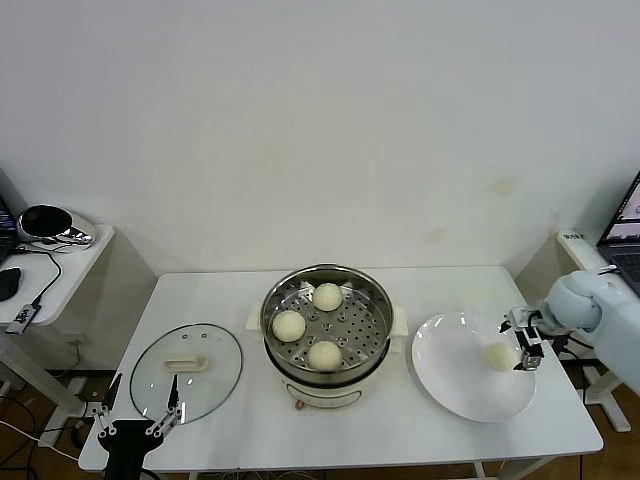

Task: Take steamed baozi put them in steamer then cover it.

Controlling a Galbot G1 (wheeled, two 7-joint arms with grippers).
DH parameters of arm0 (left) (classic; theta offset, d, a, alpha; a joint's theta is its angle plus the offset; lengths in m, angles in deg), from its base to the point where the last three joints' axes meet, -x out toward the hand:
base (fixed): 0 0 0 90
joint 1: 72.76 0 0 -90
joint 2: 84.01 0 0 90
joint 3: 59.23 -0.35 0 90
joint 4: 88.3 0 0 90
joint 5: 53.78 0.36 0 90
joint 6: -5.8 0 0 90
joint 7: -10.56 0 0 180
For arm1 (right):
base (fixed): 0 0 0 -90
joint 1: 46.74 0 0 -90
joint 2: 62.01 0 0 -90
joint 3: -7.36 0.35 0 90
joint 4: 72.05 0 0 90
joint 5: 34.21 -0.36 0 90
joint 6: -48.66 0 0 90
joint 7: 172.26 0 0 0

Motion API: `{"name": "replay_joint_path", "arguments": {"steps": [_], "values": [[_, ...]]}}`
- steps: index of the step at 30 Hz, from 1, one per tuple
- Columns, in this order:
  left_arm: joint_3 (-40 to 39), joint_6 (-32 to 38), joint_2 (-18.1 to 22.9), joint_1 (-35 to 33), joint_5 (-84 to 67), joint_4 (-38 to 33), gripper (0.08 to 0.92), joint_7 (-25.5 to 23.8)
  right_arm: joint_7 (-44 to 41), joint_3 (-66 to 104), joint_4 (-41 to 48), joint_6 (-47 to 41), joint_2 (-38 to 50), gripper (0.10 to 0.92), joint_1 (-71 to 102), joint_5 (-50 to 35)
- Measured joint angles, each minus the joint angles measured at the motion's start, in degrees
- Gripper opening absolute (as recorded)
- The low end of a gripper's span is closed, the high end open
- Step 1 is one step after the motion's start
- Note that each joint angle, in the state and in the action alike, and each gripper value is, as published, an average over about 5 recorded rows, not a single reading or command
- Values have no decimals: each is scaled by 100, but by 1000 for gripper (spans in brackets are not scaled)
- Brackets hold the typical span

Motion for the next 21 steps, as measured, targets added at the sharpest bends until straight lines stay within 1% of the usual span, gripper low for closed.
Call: {"name": "replay_joint_path", "arguments": {"steps": [6,12,16,21], "values": [[-2,-2,-11,57,-11,79,823,-5,53,181,360,14,-287,787,151,186],[-2,-2,-25,88,-27,125,823,-7,56,274,638,12,-488,712,220,333],[1,-3,-27,99,-34,134,823,-8,40,307,738,12,-560,644,244,372],[7,-3,-35,100,-35,146,823,-9,-6,319,759,-3,-580,600,221,348]]}}
